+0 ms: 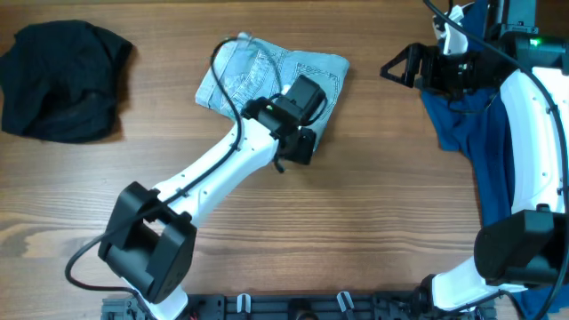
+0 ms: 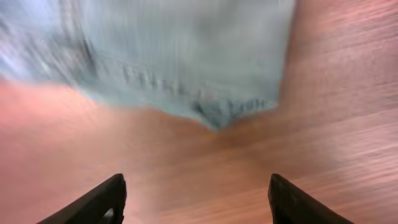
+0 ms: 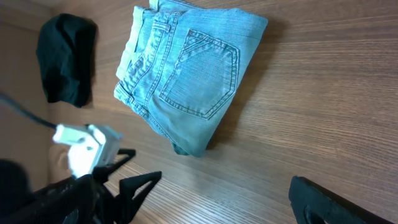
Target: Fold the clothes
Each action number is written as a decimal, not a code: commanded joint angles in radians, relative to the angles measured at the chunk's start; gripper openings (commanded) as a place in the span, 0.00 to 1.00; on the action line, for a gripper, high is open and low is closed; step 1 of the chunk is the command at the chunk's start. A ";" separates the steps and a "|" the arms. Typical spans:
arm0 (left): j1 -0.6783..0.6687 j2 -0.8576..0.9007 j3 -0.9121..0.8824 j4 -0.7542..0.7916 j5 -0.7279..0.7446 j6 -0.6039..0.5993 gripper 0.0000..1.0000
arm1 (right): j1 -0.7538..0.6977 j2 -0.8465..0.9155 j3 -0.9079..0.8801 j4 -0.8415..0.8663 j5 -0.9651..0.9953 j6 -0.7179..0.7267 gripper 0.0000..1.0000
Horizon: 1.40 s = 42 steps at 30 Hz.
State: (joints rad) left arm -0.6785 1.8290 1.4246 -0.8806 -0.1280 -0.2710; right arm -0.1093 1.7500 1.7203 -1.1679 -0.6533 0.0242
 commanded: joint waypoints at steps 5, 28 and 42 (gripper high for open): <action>-0.049 0.008 0.035 0.291 -0.332 0.339 0.63 | -0.012 -0.030 0.013 -0.055 -0.024 -0.048 1.00; -0.132 0.355 0.127 0.420 -0.175 0.380 1.00 | -0.232 -0.471 0.036 -0.182 0.183 0.111 1.00; -0.089 0.438 0.146 0.353 -0.346 0.341 1.00 | -0.232 -0.463 0.036 -0.170 0.182 0.108 1.00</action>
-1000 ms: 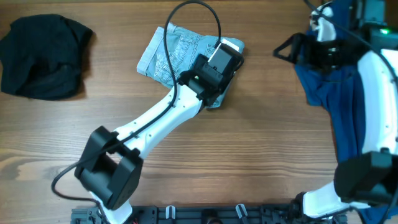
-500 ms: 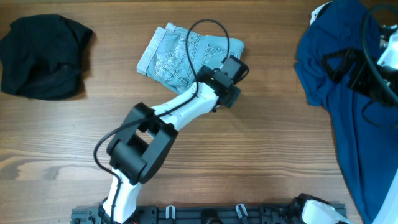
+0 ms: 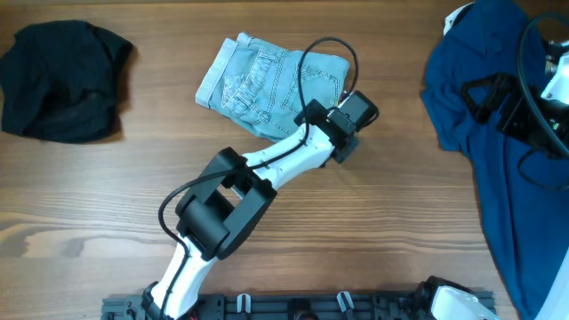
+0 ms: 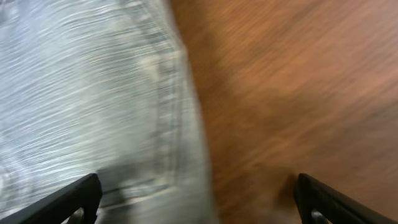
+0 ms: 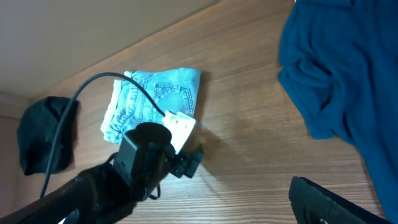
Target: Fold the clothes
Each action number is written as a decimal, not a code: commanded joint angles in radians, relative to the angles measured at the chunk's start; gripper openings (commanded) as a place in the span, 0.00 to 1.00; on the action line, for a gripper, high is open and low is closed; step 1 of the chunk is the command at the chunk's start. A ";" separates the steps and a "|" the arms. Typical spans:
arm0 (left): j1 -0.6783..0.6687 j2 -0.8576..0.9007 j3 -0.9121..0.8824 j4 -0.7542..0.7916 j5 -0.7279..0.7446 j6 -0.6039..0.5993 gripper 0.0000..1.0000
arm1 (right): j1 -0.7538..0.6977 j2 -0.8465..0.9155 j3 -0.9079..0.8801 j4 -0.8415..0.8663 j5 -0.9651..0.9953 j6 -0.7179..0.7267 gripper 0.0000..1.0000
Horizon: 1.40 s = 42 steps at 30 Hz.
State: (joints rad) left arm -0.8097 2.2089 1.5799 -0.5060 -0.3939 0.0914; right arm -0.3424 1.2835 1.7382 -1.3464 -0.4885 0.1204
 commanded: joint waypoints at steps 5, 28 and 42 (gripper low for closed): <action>0.085 0.058 -0.009 -0.053 -0.102 -0.094 1.00 | 0.001 0.024 0.018 0.010 0.018 0.011 1.00; 0.080 -0.182 0.058 -0.055 -0.098 -0.261 0.04 | 0.002 0.054 0.018 0.018 0.018 0.014 1.00; 0.238 -0.533 0.160 -0.121 -0.188 -0.442 0.04 | 0.025 0.179 0.016 0.003 -0.013 0.001 1.00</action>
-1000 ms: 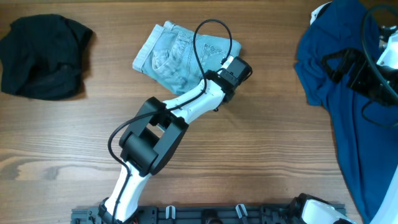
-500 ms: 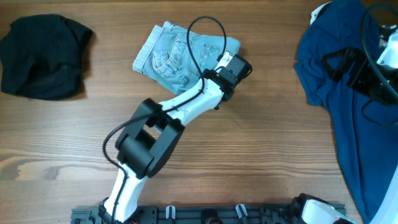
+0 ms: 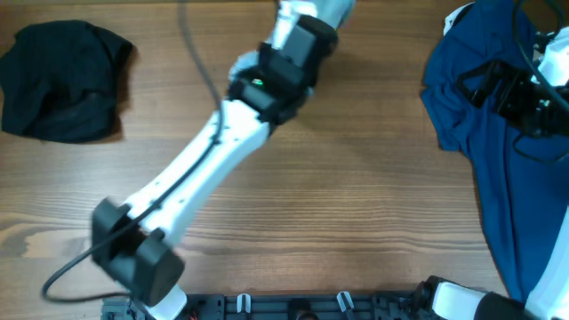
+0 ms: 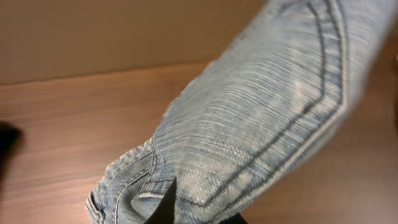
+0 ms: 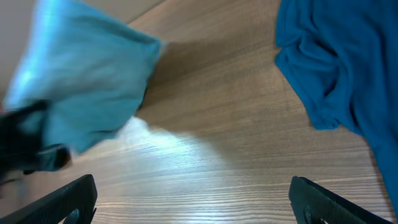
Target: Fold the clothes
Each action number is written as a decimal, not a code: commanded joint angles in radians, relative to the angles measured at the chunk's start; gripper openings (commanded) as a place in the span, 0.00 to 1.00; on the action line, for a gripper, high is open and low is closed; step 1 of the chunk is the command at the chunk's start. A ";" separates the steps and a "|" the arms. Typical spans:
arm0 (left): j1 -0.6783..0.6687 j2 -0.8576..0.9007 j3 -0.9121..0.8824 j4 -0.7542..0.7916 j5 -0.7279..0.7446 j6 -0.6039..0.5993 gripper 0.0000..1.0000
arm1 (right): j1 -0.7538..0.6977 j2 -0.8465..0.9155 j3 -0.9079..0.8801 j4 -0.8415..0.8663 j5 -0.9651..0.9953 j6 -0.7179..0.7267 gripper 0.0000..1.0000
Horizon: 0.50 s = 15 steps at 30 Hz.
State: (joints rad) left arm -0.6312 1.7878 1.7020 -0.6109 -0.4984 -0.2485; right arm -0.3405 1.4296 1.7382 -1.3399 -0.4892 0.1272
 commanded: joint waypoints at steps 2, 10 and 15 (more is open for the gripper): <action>0.105 -0.157 0.038 -0.047 -0.083 -0.135 0.04 | 0.055 0.059 0.016 -0.003 -0.013 -0.021 1.00; 0.226 -0.238 0.038 -0.174 -0.082 -0.177 0.04 | 0.230 0.154 0.016 0.030 -0.012 -0.017 1.00; 0.269 -0.249 0.038 -0.237 0.003 -0.262 0.04 | 0.301 0.172 0.016 0.049 -0.003 0.004 1.00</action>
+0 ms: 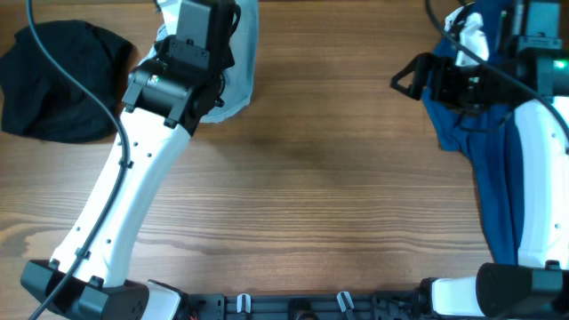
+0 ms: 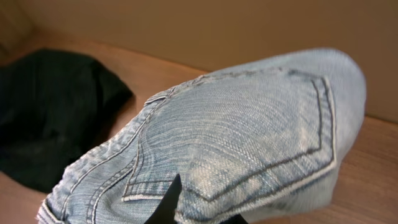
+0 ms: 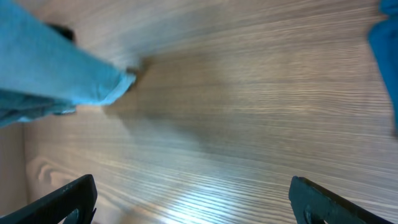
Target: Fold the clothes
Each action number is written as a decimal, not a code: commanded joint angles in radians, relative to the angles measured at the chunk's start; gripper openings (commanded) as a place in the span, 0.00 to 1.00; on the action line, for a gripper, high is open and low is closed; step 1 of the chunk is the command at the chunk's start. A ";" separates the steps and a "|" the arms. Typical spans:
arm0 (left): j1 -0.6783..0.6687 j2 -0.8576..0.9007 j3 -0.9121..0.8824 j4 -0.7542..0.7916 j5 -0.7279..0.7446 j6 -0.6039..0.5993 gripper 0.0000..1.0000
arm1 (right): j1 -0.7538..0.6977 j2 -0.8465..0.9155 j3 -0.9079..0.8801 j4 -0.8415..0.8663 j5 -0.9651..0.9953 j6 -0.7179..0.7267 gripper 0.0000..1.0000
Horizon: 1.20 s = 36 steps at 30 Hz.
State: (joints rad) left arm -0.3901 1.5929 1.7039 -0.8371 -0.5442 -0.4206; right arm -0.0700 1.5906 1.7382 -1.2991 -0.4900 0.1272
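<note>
The folded light-blue jeans (image 1: 238, 62) hang off the table at the back left, and in the left wrist view the jeans (image 2: 249, 130) fill most of the picture. My left gripper (image 2: 200, 211) is shut on the jeans, with one dark fingertip (image 2: 169, 202) showing against the denim. A black garment (image 1: 55, 80) lies crumpled just left of them. A dark blue garment (image 1: 467, 133) lies spread at the right edge. My right gripper (image 1: 407, 78) stands open over bare wood beside the blue garment, nothing between its fingers (image 3: 68, 202).
The left arm (image 1: 133, 187) runs from the front left corner up to the back. In the right wrist view the jeans (image 3: 50, 81) show at the left and the blue garment (image 3: 388, 37) at the right edge. Bare wooden table (image 1: 320, 204) lies between the garments.
My left gripper, still shut on the jeans, has moved left from the back centre to beside the black garment. My right gripper has moved left, off the blue garment to its left edge.
The jeans first lay folded on the table at the back with my left gripper open over them. Then the open gripper was at their right edge. Later it was shut on them, lifted at the back centre, and now it holds them near the black garment.
</note>
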 commanded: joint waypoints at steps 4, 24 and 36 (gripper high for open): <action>0.103 -0.054 0.036 -0.098 0.289 -0.196 0.04 | 0.050 0.013 0.016 0.016 -0.003 0.005 1.00; 0.342 -0.056 0.035 0.075 1.030 -0.296 0.04 | 0.051 0.031 0.016 0.013 0.004 0.003 1.00; 0.588 -0.056 0.035 -0.116 0.732 -0.260 0.04 | 0.051 0.040 0.016 0.023 0.004 0.014 1.00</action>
State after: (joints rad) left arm 0.1986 1.5894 1.7050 -0.8928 0.3634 -0.7086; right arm -0.0246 1.6062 1.7382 -1.2812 -0.4892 0.1299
